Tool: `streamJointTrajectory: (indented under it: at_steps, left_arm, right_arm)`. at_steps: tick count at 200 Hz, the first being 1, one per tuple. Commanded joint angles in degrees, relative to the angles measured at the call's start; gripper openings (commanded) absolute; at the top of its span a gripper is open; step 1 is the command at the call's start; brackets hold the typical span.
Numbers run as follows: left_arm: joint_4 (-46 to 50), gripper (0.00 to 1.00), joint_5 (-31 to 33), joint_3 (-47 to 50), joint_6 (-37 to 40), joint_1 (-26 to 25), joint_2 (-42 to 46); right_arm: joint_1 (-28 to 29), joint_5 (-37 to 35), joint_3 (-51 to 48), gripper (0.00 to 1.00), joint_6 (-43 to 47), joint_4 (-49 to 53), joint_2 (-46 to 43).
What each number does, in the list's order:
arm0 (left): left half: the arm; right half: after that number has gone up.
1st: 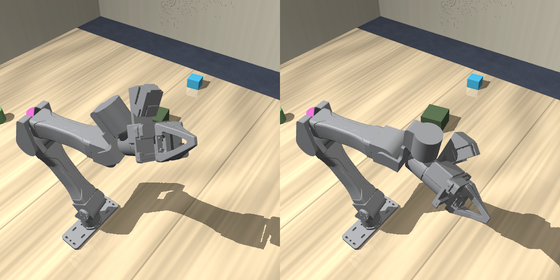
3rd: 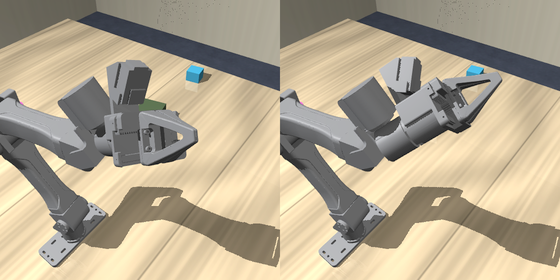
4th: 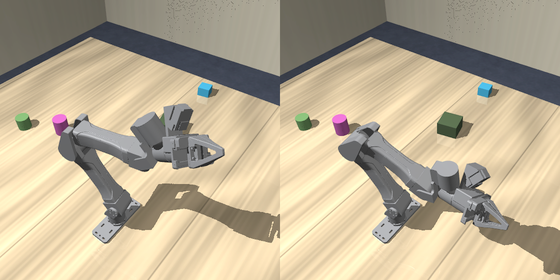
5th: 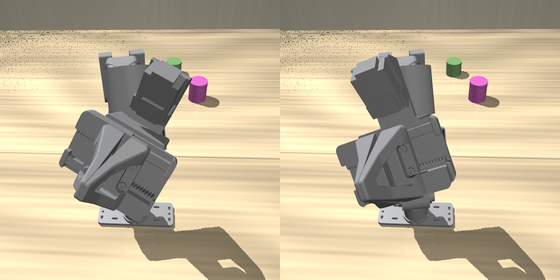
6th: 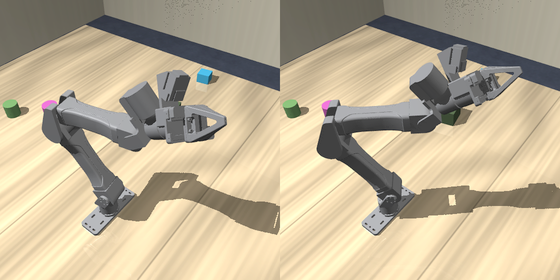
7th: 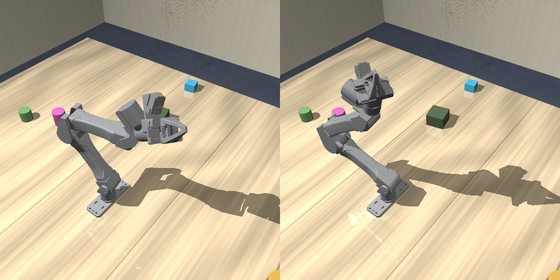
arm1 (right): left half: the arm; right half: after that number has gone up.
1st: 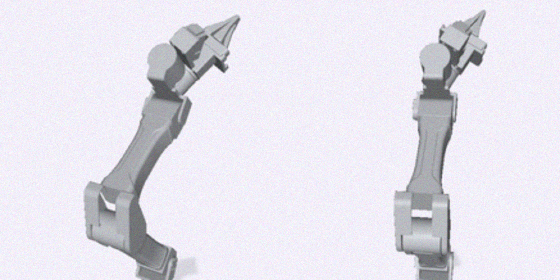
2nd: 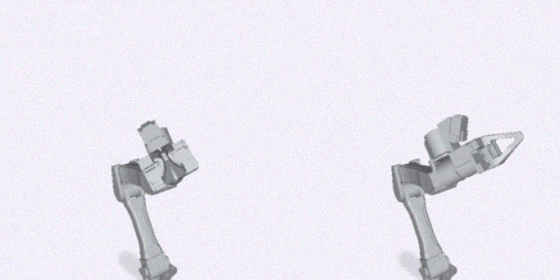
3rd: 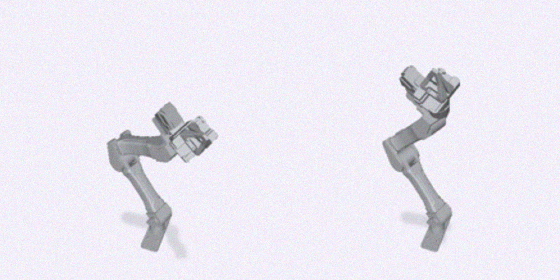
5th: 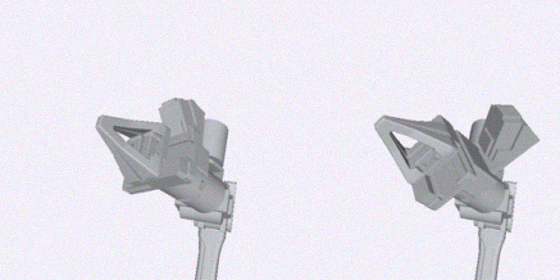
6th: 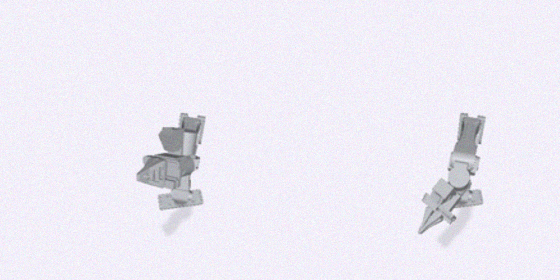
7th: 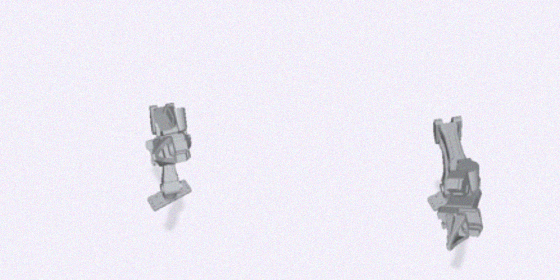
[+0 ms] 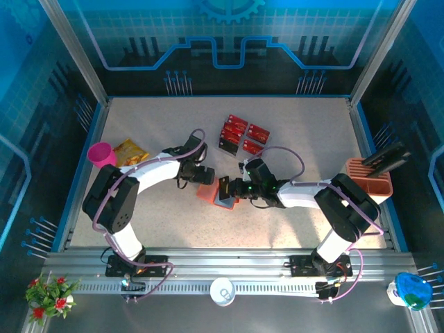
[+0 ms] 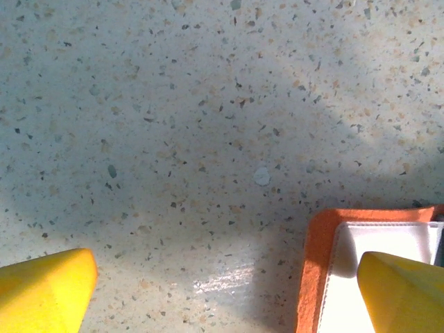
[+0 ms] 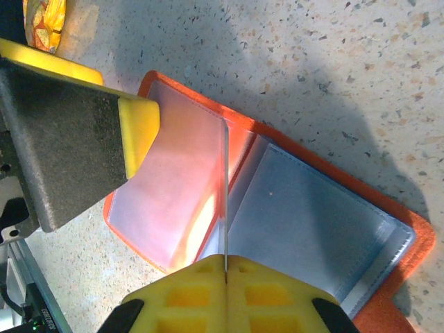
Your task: Put the credit cards into the card holder
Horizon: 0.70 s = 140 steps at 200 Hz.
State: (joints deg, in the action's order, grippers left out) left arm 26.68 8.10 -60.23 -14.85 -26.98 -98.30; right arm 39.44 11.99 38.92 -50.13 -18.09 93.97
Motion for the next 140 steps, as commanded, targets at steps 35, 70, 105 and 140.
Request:
streamJointTrajectory:
  at_steps: [35, 70, 105, 140]
  left_arm:
    - [0.17, 0.98, -2.51, 6.99, -1.52, 0.2, 4.85]
    - [-0.9, 0.98, -3.77, 10.86, -4.06, 0.11, 7.74]
    - [-0.42, 0.98, -3.96, 10.45, -4.65, 0.09, 9.64]
    - [0.22, 0.97, -5.61, 7.75, -6.09, 0.11, 12.03]
  right_arm:
    - [-1.93, 1.85, 0.88, 0.0, 2.96, 1.94, 1.52]
    - [-3.22, 4.06, 2.31, 0.0, 4.32, 4.14, 1.65]
    - [-3.71, 5.36, 3.6, 0.0, 4.78, 5.0, 1.82]
    - [-3.68, 5.42, 3.9, 0.0, 4.32, 4.94, 2.07]
